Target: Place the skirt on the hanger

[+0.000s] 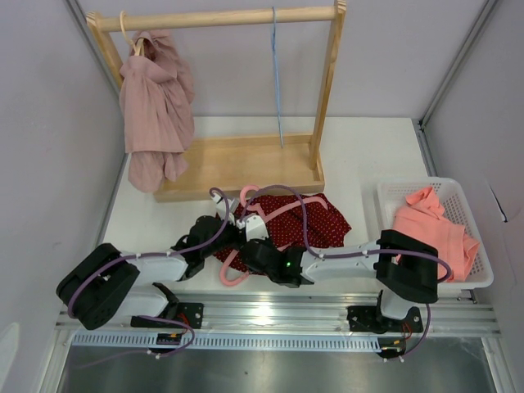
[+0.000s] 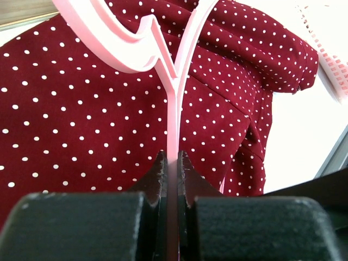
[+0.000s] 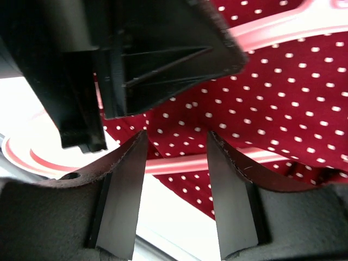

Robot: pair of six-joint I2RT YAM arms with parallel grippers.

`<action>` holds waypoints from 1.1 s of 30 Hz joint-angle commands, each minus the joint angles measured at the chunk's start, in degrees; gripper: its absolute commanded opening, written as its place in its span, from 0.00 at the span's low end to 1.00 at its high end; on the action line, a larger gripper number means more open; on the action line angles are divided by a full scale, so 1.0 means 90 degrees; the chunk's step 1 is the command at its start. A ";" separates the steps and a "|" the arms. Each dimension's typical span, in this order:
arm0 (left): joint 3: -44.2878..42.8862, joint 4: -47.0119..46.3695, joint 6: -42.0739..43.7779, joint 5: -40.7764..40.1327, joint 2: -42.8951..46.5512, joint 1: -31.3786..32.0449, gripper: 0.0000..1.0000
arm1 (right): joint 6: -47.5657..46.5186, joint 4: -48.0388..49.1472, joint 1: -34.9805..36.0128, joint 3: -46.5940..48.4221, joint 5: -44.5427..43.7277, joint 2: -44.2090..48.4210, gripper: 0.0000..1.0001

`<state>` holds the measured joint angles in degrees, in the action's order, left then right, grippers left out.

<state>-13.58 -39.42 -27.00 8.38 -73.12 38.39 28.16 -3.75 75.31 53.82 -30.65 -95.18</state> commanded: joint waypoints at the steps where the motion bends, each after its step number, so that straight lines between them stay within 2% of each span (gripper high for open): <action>1: -0.0151 0.0317 0.0100 -0.0209 -0.0108 0.0012 0.00 | -0.0053 0.0573 0.0119 0.0240 -0.0412 -0.0254 0.52; 8: -0.0190 0.0434 0.0129 -0.0199 -0.0078 0.0012 0.00 | 0.0191 0.0182 0.0275 0.0367 -0.0783 -0.0636 0.50; 13: -0.0209 0.0415 0.0120 -0.0209 -0.0117 0.0021 0.00 | 0.0269 -0.0071 0.0275 0.0416 -0.1095 -0.0685 0.37; 15: -0.0219 0.0415 0.0110 -0.0199 -0.0127 0.0012 0.00 | 0.0211 -0.0198 0.0285 0.0503 -0.1174 -0.0675 0.24; 18: -0.0229 0.0444 0.0120 -0.0199 -0.0118 0.0012 0.00 | 0.0123 -0.0540 0.0275 0.0738 -0.1311 -0.0548 0.13; 26: -0.0326 0.0464 0.0071 -0.0248 -0.0118 0.0012 0.00 | -0.0199 -0.1741 0.0080 0.1626 -0.0667 -0.0079 0.08; 33: -0.0600 0.0669 0.0110 -0.0414 0.0009 0.0012 0.00 | -0.0141 -0.2531 0.0109 0.1735 -0.0140 0.0574 0.08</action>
<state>-16.80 -36.18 -27.05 7.64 -73.49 38.41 26.89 -22.11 76.12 66.89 -34.06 -94.43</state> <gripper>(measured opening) 0.055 0.083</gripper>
